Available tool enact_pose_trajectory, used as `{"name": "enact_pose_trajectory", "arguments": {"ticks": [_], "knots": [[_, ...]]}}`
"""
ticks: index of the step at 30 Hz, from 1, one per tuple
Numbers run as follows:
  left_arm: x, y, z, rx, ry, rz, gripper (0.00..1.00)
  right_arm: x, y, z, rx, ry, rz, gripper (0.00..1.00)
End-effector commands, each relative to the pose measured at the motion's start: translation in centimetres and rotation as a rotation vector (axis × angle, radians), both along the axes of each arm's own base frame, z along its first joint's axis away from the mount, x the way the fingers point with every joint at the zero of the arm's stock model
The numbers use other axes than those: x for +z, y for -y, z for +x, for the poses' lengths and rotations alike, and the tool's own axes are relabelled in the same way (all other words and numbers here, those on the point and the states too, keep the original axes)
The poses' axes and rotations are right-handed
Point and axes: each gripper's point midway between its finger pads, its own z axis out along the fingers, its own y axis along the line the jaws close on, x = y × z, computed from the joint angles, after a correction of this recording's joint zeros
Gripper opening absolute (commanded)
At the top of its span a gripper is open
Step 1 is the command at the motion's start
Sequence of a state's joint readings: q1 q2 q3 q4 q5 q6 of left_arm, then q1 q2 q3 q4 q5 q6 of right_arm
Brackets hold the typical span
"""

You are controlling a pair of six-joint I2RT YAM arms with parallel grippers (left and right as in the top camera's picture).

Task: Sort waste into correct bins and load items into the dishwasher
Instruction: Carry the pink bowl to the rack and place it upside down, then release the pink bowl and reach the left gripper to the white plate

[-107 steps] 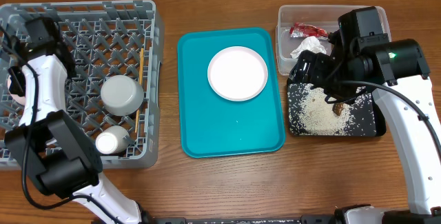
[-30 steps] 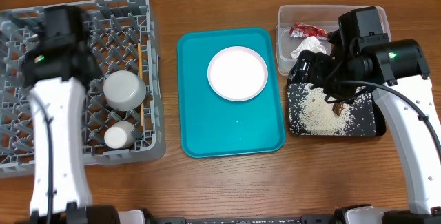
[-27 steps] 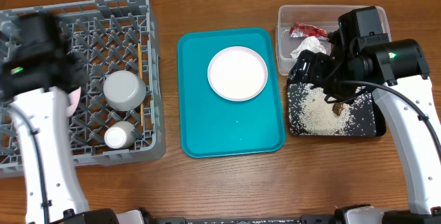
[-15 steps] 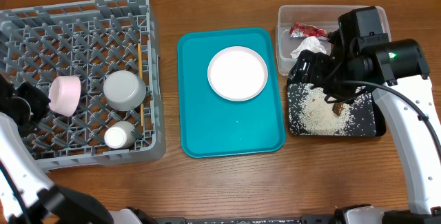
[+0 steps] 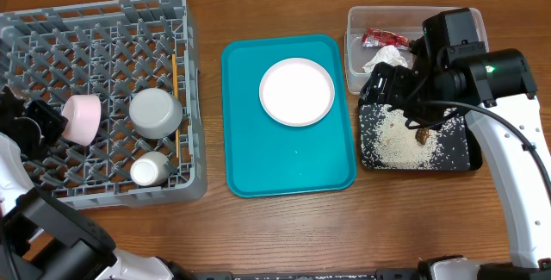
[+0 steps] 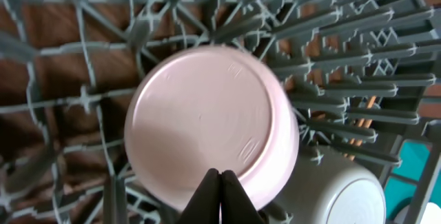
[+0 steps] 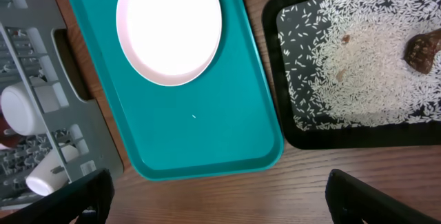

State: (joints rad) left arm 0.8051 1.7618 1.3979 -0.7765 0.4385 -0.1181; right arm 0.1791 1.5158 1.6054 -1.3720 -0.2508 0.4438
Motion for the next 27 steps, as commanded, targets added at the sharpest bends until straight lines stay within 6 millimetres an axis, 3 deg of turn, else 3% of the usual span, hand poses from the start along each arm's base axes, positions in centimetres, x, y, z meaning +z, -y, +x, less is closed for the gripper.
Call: {"name": "enact_pose_trajectory", "arguments": {"ticks": [1, 6, 15, 24, 27], "knots": [[0.3, 0.1, 0.4, -0.040, 0.024, 0.025, 0.06, 0.6, -0.2, 0.3, 0.003, 0.022, 0.009, 1.00], [-0.5, 0.3, 0.8, -0.063, 0.016, 0.026, 0.08, 0.7, -0.2, 0.5, 0.003, 0.031, 0.011, 1.00], [-2.5, 2.6, 1.3, -0.131, -0.042, -0.019, 0.08, 0.7, -0.2, 0.5, 0.004, 0.032, 0.011, 1.00], [-2.7, 4.1, 1.8, -0.166, -0.062, -0.022, 0.06, 0.7, -0.2, 0.5, 0.004, 0.032, 0.011, 1.00], [-1.3, 4.5, 2.6, -0.181, -0.007, -0.056, 0.11, 0.7, -0.3, 0.5, 0.007, 0.030, 0.019, 1.00]]}}
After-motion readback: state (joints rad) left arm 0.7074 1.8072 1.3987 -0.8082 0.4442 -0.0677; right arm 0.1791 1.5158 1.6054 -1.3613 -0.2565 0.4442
